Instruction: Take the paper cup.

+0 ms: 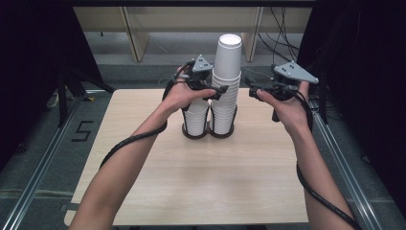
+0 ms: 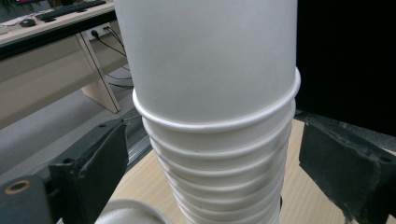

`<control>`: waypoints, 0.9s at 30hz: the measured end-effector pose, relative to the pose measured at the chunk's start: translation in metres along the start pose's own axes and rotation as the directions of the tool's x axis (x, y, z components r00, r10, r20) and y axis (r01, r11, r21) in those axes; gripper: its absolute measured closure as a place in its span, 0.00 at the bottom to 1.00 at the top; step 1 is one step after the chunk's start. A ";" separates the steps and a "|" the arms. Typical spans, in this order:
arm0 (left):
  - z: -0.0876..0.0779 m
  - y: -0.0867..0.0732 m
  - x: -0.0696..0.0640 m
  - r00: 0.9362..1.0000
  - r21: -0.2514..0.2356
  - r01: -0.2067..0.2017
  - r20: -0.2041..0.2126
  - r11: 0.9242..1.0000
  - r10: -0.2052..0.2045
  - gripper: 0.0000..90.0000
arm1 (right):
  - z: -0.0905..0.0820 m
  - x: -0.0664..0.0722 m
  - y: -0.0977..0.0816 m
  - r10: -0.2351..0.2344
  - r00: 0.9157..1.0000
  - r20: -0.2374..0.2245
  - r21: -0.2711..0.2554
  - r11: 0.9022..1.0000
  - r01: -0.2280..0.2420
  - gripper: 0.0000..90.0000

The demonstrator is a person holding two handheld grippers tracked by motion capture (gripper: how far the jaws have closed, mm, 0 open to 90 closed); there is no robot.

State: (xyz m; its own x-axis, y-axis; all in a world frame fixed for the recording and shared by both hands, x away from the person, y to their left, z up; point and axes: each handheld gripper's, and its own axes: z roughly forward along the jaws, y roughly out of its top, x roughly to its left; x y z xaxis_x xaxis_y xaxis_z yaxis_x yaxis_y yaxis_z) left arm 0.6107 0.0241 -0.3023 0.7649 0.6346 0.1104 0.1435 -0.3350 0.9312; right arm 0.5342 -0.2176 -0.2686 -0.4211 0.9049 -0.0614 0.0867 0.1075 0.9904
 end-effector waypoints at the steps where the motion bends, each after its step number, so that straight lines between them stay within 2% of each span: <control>1: 0.002 0.000 0.000 1.000 0.002 0.000 0.004 1.000 0.000 0.09 | 0.003 0.002 0.003 -0.002 1.000 -0.008 0.005 1.000 0.002 0.12; 7: 0.005 0.001 -0.001 1.000 -0.004 0.025 0.019 1.000 -0.025 0.10 | 0.022 0.011 0.012 0.025 0.998 -0.055 0.020 1.000 -0.024 0.12; 10: 0.007 0.001 0.000 0.999 -0.012 0.046 0.024 0.999 -0.046 0.12 | 0.038 0.018 0.019 0.015 0.997 -0.070 0.024 1.000 -0.013 0.12; 13: 0.010 0.001 0.001 0.999 0.001 0.050 0.022 0.999 -0.050 0.12 | 0.048 0.021 0.024 0.016 0.997 -0.070 0.032 0.999 -0.014 0.11; 14: 0.013 0.000 0.000 0.998 0.019 0.054 0.026 0.998 -0.054 0.12 | 0.051 0.022 0.025 0.018 0.997 -0.073 0.043 0.999 -0.015 0.11; 15: 0.013 0.000 0.000 0.998 0.019 0.054 0.026 0.998 -0.054 0.12 | 0.054 0.022 0.027 0.008 0.997 -0.073 0.050 0.999 -0.004 0.11; 19: 0.014 -0.001 0.000 0.999 0.018 0.034 0.019 0.999 -0.034 0.12 | 0.061 0.024 0.029 0.020 0.997 -0.072 0.062 0.998 -0.016 0.11; 22: 0.014 -0.001 -0.001 0.999 0.013 0.031 0.016 0.999 -0.031 0.13 | 0.070 0.027 0.029 0.005 0.997 -0.082 0.070 0.998 0.001 0.11; 27: 0.013 -0.002 -0.001 1.000 0.009 0.028 0.011 1.000 -0.028 0.13 | 0.078 0.029 0.027 0.019 0.997 -0.077 0.069 0.997 -0.013 0.13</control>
State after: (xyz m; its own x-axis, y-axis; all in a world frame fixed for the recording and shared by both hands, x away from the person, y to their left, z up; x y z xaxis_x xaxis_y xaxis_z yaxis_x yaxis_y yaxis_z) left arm 0.6181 0.0148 -0.3089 0.7674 0.6361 0.0805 0.1704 -0.3233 0.9308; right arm 0.5950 -0.1567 -0.2530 -0.4878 0.8723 -0.0331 0.1548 0.1237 0.9802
